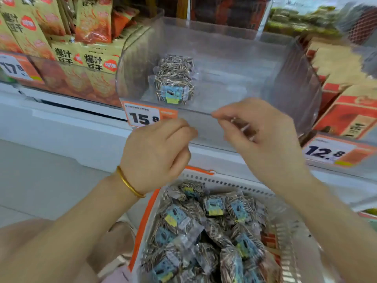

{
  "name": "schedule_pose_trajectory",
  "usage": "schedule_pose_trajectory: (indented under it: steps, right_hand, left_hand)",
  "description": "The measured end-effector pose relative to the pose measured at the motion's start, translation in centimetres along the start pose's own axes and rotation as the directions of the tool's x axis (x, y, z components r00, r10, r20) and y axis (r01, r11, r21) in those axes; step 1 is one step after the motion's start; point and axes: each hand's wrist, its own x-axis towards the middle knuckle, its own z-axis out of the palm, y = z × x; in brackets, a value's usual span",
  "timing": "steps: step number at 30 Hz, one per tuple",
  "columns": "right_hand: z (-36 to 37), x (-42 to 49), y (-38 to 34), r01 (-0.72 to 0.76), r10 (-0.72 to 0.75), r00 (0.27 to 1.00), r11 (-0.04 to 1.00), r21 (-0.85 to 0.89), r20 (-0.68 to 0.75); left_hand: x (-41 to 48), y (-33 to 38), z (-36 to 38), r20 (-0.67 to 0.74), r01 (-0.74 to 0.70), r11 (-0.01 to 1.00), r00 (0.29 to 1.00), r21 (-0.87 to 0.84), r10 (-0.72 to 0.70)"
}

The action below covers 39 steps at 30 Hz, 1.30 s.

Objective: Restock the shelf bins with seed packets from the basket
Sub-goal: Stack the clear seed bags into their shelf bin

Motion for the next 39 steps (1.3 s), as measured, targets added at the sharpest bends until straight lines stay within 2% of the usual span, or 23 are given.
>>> schedule_pose_trajectory:
  steps: [1, 3, 5, 8, 10, 12, 15, 19, 23, 26, 28, 31, 34, 36, 39]
  right_hand:
    - [0.5, -2.5, 1.2, -0.079, 0.079, 0.994, 0.997, -0.004, 0.069]
    - [2.6, -6.5, 5.0, -0.222, 0.265, 0.927, 0.958, -0.181, 0.267]
    - [5.1, -9.9, 10.6, -0.334, 0.487, 0.768, 0.859, -0.389, 0.416]
    - [7.3, -14.1, 15.8, -0.45, 0.721, 0.534, 0.685, -0.573, 0.443]
    - [8.0, -16.0, 16.9, -0.509, 0.78, 0.461, 0.623, -0.594, 0.423]
    - [8.4, -17.0, 17.1, -0.542, 0.803, 0.448, 0.593, -0.595, 0.393]
    - [8.3, -17.4, 17.2, -0.547, 0.801, 0.456, 0.597, -0.588, 0.389]
    - [7.5, -16.2, 16.1, -0.588, 0.723, 0.585, 0.69, -0.422, 0.367]
    - [6.6, -14.2, 14.0, -0.678, 0.669, 0.641, 0.723, -0.132, 0.376]
    - [6.2, -13.6, 13.2, -0.703, 0.657, 0.634, 0.71, -0.052, 0.407]
    - [6.1, -13.6, 12.9, -0.729, 0.661, 0.621, 0.685, 0.0, 0.422]
    - [5.8, -13.6, 12.7, -0.771, 0.671, 0.604, 0.628, 0.104, 0.43]
    - [5.2, -13.5, 12.4, -0.803, 0.685, 0.587, 0.561, 0.201, 0.431]
    - [5.1, -13.5, 12.4, -0.815, 0.687, 0.578, 0.516, 0.265, 0.44]
    - [5.0, -13.4, 12.3, -0.81, 0.674, 0.586, 0.481, 0.336, 0.449]
  left_hand:
    - [-1.0, 0.6, 0.9, 0.112, 0.005, 1.0, 0.994, -0.01, -0.004]
    - [-2.6, 1.2, 2.5, 0.323, 0.069, 0.997, 0.945, -0.026, -0.057]
    - [-3.5, 1.8, 3.7, 0.495, 0.182, 0.983, 0.855, -0.01, -0.153]
    - [-4.3, 2.0, 5.1, 0.637, 0.241, 0.961, 0.722, 0.136, -0.271]
    - [-4.2, 2.2, 6.0, 0.68, 0.252, 0.952, 0.668, 0.176, -0.303]
    - [-4.4, 1.6, 7.5, 0.726, 0.244, 0.943, 0.602, 0.227, -0.331]
    - [-5.4, 0.0, 9.8, 0.787, 0.122, 0.929, 0.5, 0.349, -0.361]
    - [-6.7, -1.1, 11.9, 0.851, 0.0, 0.944, 0.432, 0.329, -0.297]
    - [-7.4, -0.8, 14.0, 0.875, -0.106, 0.953, 0.436, 0.284, -0.212]
    - [-7.7, -0.7, 15.0, 0.872, -0.184, 0.949, 0.467, 0.258, -0.146]
    - [-7.3, -0.8, 15.0, 0.86, -0.187, 0.948, 0.492, 0.256, -0.135]
    - [-5.8, -0.6, 14.5, 0.789, -0.06, 0.962, 0.586, 0.265, -0.181]
    - [-4.6, -0.6, 13.1, 0.683, 0.177, 0.971, 0.689, 0.163, -0.241]
    - [-4.3, -0.5, 11.9, 0.634, 0.33, 0.943, 0.721, 0.042, -0.28]
    - [-4.2, -0.1, 10.7, 0.627, 0.468, 0.879, 0.712, -0.088, -0.316]
